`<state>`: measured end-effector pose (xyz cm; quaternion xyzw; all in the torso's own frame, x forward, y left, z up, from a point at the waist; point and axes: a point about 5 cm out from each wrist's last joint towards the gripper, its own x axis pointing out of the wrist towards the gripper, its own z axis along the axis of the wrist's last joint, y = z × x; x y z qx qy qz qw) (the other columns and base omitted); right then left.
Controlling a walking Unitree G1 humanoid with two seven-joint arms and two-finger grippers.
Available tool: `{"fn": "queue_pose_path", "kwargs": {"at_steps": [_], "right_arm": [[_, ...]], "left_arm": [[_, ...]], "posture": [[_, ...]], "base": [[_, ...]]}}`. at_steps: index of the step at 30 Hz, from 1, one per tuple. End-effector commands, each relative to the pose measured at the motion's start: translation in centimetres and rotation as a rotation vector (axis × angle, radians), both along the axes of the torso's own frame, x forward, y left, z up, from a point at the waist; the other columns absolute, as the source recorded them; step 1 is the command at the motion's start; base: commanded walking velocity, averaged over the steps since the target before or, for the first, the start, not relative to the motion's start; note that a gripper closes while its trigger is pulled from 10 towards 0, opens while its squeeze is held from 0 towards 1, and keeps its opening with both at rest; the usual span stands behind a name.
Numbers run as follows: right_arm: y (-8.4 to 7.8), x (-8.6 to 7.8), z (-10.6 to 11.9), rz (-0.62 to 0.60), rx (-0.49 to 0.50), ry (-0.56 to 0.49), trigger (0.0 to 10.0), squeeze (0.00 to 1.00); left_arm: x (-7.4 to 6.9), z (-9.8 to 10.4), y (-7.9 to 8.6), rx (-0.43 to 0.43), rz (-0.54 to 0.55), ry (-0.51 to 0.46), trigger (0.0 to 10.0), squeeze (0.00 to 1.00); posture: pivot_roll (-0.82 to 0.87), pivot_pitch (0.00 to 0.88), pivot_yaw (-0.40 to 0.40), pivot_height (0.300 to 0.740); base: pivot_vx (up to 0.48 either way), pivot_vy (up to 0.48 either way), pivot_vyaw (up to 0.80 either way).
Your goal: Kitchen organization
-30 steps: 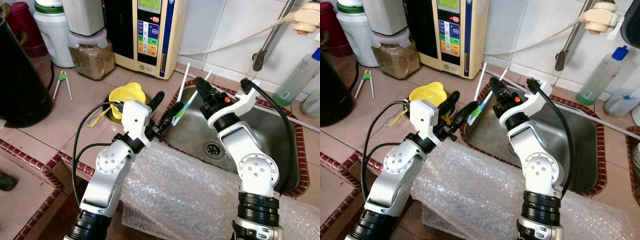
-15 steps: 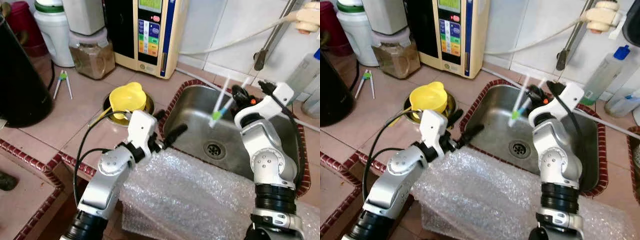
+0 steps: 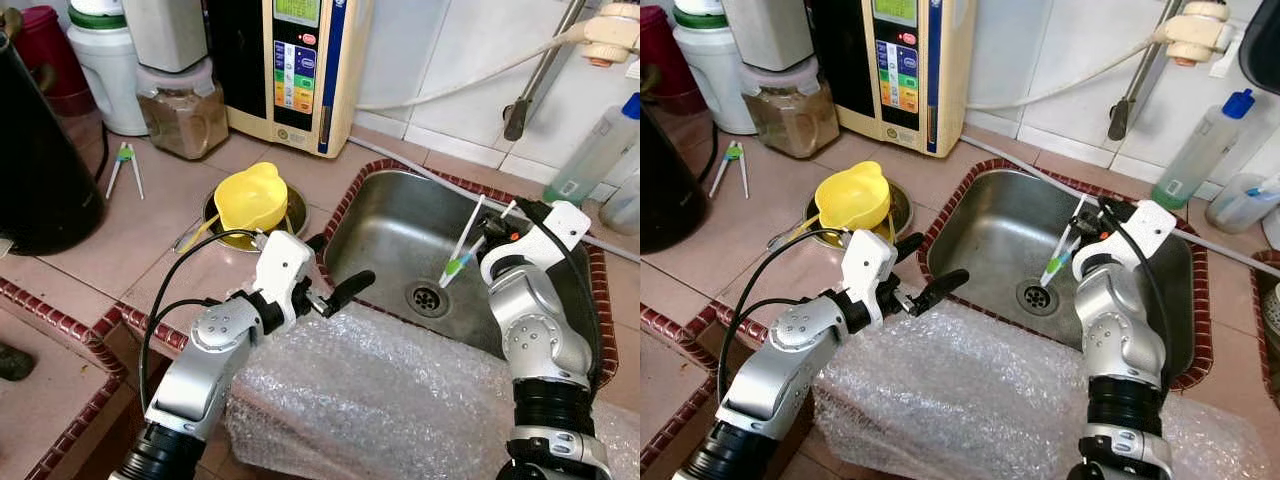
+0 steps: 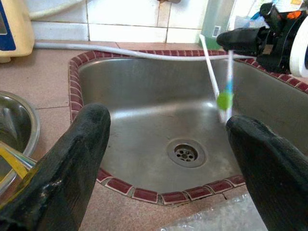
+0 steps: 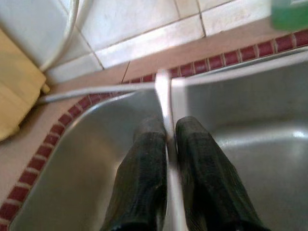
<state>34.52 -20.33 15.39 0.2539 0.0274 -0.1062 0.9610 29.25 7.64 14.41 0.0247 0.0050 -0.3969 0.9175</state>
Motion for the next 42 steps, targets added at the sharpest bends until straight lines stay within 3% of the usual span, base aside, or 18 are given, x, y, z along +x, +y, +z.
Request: {"fn": "queue_pose_path", "kwargs": {"at_steps": [1, 7, 14, 16, 21, 28, 33, 34, 37, 41, 42], "right_arm": [[0.1, 0.3, 0.5, -0.004, -0.031, -0.014, 10.0, 1.0], [0.2, 0.5, 0.6, 0.003, -0.029, -0.037, 10.0, 1.0], [1.3, 0.5, 1.0, 0.05, -0.077, -0.051, 10.0, 1.0], [1.6, 0.6, 1.0, 0.054, -0.08, -0.038, 10.0, 1.0], [3.6, 0.3, 2.0, 0.175, -0.073, -0.117, 10.0, 1.0], [4.1, 0.2, 2.5, 0.195, -0.119, -0.153, 10.0, 1.0], [4.7, -0.2, 3.2, 0.237, -0.158, -0.211, 10.0, 1.0], [5.1, -0.4, 3.5, 0.262, -0.165, -0.227, 10.0, 1.0], [6.8, -1.0, 4.4, 0.37, -0.183, -0.276, 10.0, 1.0], [9.2, -2.2, 6.4, 0.552, -0.187, -0.376, 10.0, 1.0], [9.9, -2.7, 6.9, 0.611, -0.232, -0.403, 10.0, 1.0]], "left_arm": [[-0.1, 0.1, -0.3, 0.024, -0.009, -0.005, 10.0, 1.0], [-0.2, 0.1, -0.3, 0.03, -0.012, -0.005, 10.0, 1.0], [-0.3, 0.1, -0.4, 0.033, -0.013, -0.002, 10.0, 1.0], [-0.2, 0.3, -0.5, 0.022, -0.007, -0.018, 10.0, 1.0], [0.4, 3.3, -0.4, -0.096, 0.039, -0.146, 10.0, 1.0], [0.7, 4.4, -0.3, -0.105, 0.072, -0.222, 10.0, 1.0], [2.0, 6.1, 1.8, -0.167, 0.3, -0.31, 10.0, 1.0], [2.8, 6.2, 3.2, -0.181, 0.417, -0.299, 10.0, 1.0], [4.1, 5.3, 5.3, -0.16, 0.572, -0.203, 10.0, 1.0], [4.9, 3.6, 6.4, -0.168, 0.651, -0.077, 10.0, 1.0], [5.0, 3.4, 6.5, -0.169, 0.66, -0.065, 10.0, 1.0]], "posture": [[0.04, 0.087, -0.075, 0.74], [0.04, 0.084, -0.076, 0.74], [0.04, 0.088, -0.076, 0.74], [0.04, 0.088, -0.076, 0.74], [0.04, 0.09, -0.079, 0.74], [0.03, 0.092, -0.084, 0.74], [0.03, 0.094, -0.088, 0.74], [0.03, 0.094, -0.089, 0.74], [0.03, 0.095, -0.092, 0.74], [0.02, 0.096, -0.091, 0.74], [0.01, 0.097, -0.09, 0.74]], "base": [[0.0, 0.0, 0.0], [0.0, 0.0, 0.0], [0.0, 0.0, 0.0], [0.0, 0.0, 0.0], [0.0, 0.0, 0.0], [0.0, 0.0, 0.0], [0.0, 0.0, 0.0], [0.0, 0.0, 0.0], [0.0, 0.0, 0.0], [0.0, 0.0, 0.0], [0.0, 0.0, 0.0]]}}
